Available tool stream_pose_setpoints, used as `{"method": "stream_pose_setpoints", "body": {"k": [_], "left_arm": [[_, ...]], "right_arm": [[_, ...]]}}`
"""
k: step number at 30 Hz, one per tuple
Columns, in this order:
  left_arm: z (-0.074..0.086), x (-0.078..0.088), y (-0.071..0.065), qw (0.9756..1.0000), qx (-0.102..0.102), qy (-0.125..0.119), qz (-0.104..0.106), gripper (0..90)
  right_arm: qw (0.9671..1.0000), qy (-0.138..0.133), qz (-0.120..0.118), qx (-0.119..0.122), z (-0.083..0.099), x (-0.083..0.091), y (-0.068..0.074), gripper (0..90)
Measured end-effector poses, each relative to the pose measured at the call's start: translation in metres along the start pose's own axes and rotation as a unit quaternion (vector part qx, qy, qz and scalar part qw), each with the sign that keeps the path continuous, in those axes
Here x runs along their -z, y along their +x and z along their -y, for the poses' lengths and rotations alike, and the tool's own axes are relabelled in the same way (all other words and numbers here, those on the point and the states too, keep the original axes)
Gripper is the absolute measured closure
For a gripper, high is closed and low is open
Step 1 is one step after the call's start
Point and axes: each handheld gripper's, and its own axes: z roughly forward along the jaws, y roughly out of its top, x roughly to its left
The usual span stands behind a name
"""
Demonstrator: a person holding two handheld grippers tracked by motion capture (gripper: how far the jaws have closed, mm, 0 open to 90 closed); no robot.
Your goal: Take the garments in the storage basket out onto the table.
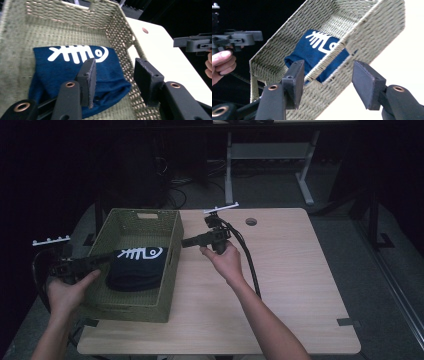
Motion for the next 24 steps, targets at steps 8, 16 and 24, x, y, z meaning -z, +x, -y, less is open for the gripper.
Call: {"method": "stream_pose_setpoints", "body": {"k": [8, 16, 24], "left_arm": [[0.013, -0.001, -0.03, 0.9997, -0.011, -0.01, 0.02, 50.7], [0.024, -0.012, -0.07, 0.998, -0.03, -0.012, 0.054, 49.0], [0.028, -0.035, -0.108, 0.9944, -0.048, -0.012, 0.094, 45.4]], "right_arm": [[0.9999, -0.012, 0.007, -0.009, 0.01, 0.026, -0.014, 38.8], [0.9994, -0.027, 0.016, -0.016, 0.022, 0.056, -0.025, 37.9], [0.9983, -0.033, 0.037, -0.03, 0.043, 0.085, -0.039, 35.8]]}}
